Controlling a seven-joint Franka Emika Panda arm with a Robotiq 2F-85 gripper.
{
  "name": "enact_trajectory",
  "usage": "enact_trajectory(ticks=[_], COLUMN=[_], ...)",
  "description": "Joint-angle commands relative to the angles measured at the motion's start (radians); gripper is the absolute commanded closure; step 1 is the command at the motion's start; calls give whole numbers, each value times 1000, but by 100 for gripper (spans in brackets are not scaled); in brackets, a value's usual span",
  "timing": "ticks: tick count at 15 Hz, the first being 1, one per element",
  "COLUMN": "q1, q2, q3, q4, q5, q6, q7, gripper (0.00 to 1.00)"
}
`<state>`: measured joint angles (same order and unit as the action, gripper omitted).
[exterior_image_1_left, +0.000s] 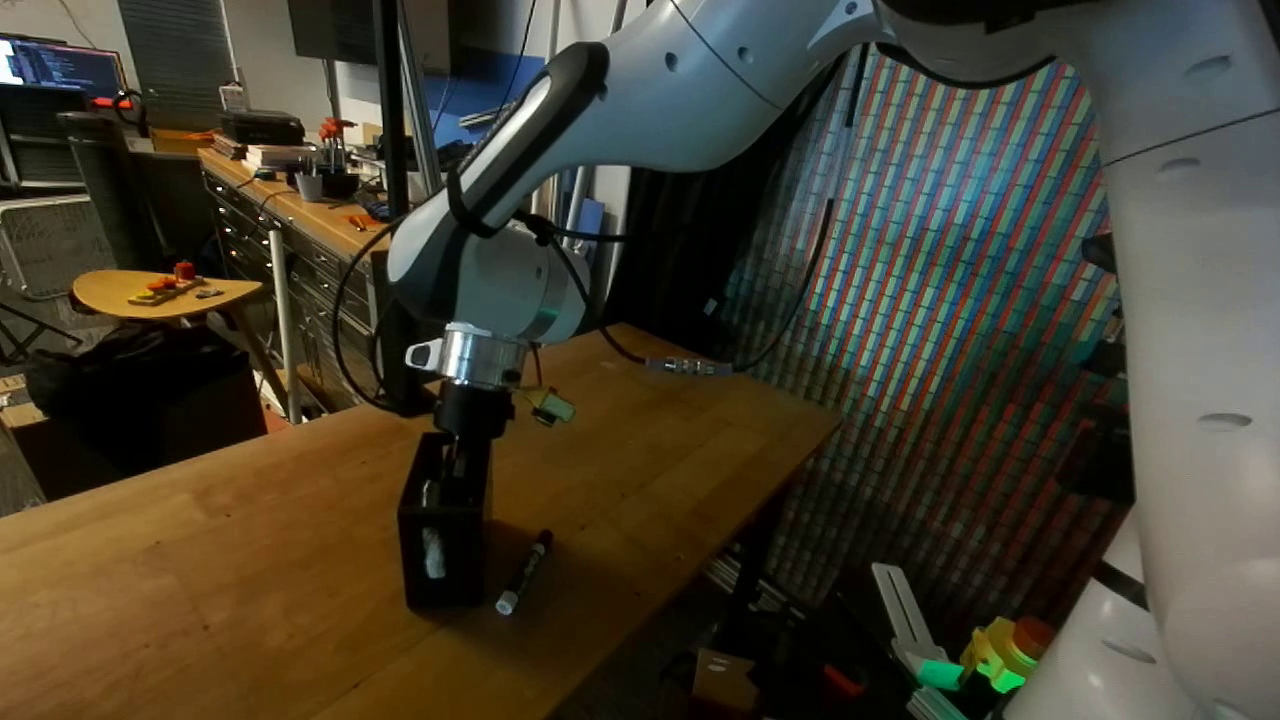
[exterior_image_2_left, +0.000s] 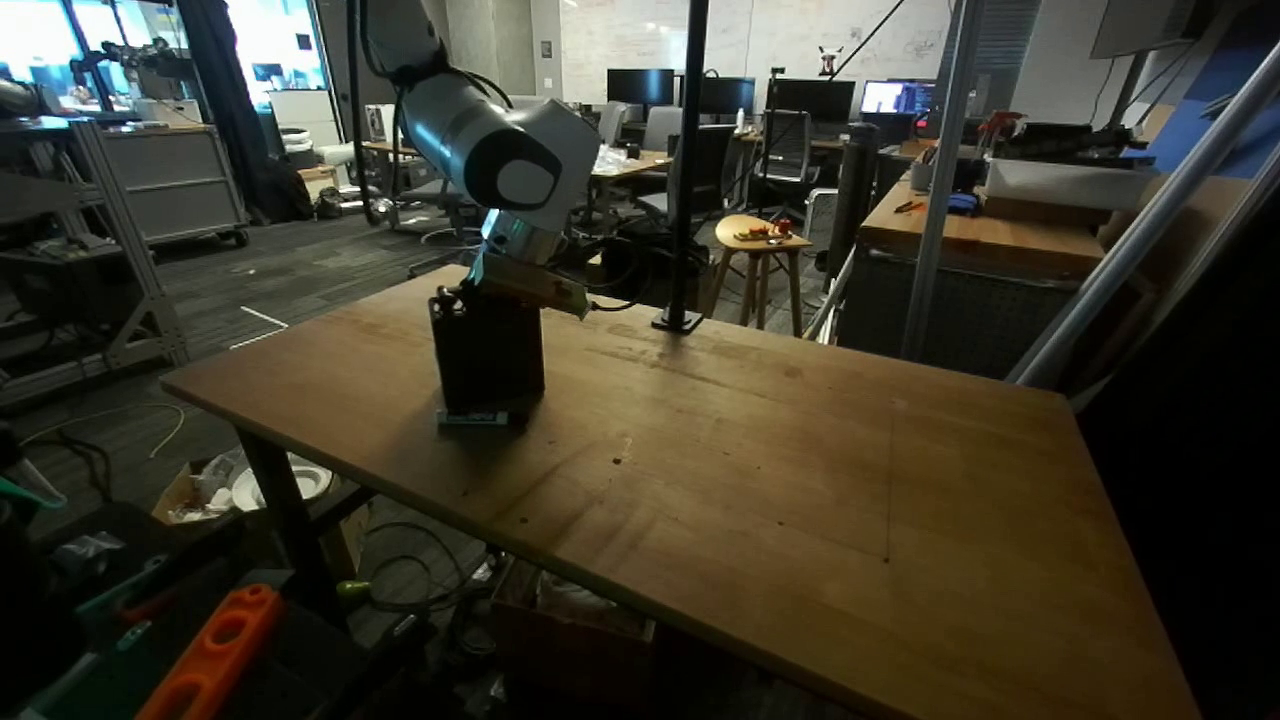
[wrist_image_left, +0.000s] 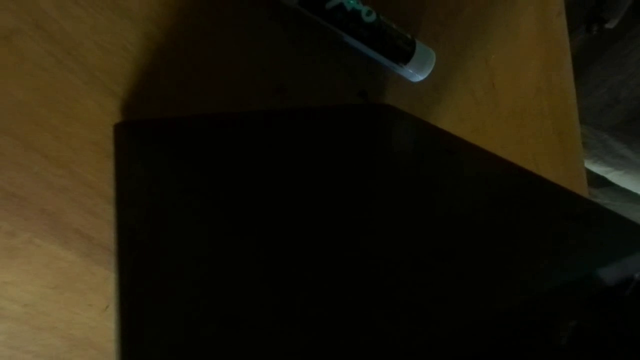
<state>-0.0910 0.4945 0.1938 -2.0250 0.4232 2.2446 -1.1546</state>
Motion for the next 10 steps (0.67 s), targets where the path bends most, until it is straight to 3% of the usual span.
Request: enact_trajectory(ticks=[1, 10], q1=[36, 115], q2=[-79, -244], q3=[-10, -24], q4=[-35, 29], q5=[-69, -273], q6=[-26, -147], q7=[64, 319], gripper=[86, 87])
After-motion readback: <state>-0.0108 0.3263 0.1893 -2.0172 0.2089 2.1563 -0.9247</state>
